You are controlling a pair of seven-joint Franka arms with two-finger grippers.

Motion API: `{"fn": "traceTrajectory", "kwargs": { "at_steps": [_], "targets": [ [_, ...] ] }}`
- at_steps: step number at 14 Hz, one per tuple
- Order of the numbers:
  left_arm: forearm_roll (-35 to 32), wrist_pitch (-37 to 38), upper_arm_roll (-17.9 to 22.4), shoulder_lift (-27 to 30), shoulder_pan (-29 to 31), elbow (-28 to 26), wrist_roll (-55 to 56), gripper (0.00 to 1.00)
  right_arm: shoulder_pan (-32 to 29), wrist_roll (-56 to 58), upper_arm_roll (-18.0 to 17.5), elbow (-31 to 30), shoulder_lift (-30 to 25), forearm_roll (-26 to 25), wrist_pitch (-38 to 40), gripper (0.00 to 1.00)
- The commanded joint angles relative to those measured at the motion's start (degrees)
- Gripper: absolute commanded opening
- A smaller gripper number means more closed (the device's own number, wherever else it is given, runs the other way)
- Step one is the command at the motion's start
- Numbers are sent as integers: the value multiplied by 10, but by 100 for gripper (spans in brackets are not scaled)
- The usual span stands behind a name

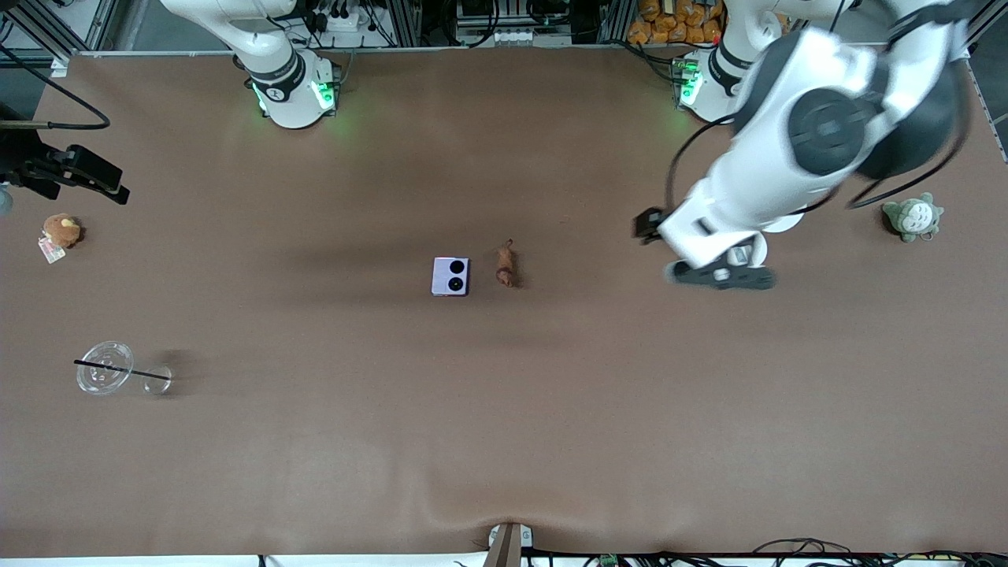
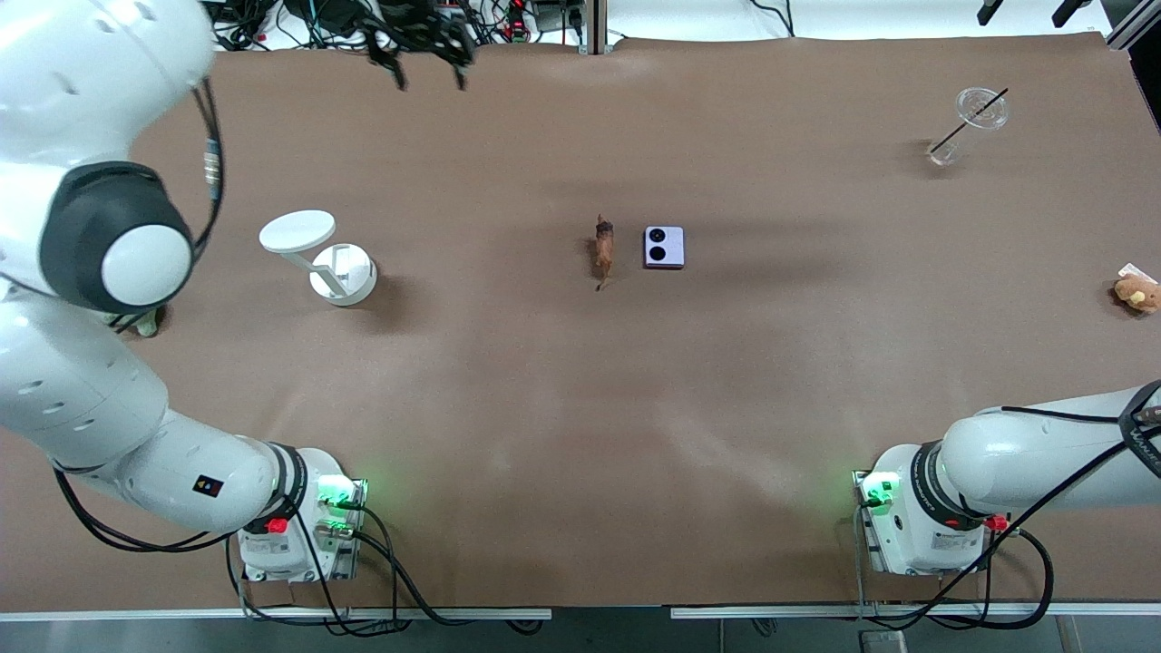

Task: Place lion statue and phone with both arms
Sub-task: 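Lower the left gripper and close it on the lion statue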

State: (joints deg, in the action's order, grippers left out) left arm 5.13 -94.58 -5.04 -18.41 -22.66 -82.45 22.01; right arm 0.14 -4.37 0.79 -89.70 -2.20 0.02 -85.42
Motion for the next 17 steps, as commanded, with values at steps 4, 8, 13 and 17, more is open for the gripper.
{"fn": "traceTrajectory", "kwargs": {
  "at_steps": [4, 8, 13, 17],
  "targets": [
    [10, -107, 4, -88, -87, 11, 120, 100, 3, -12, 1, -1, -1, 6, -4, 100],
    [3, -189, 5, -146, -135, 12, 189, 100, 3, -12, 1, -2, -1, 6, -4, 100],
    [-25, -273, 10, -213, -207, 11, 267, 100, 5, -12, 1, -2, 0, 6, -5, 100],
    [-62, -294, 10, -237, -234, -6, 302, 100, 7, -13, 1, -2, 1, 7, -6, 100]
  ]
}}
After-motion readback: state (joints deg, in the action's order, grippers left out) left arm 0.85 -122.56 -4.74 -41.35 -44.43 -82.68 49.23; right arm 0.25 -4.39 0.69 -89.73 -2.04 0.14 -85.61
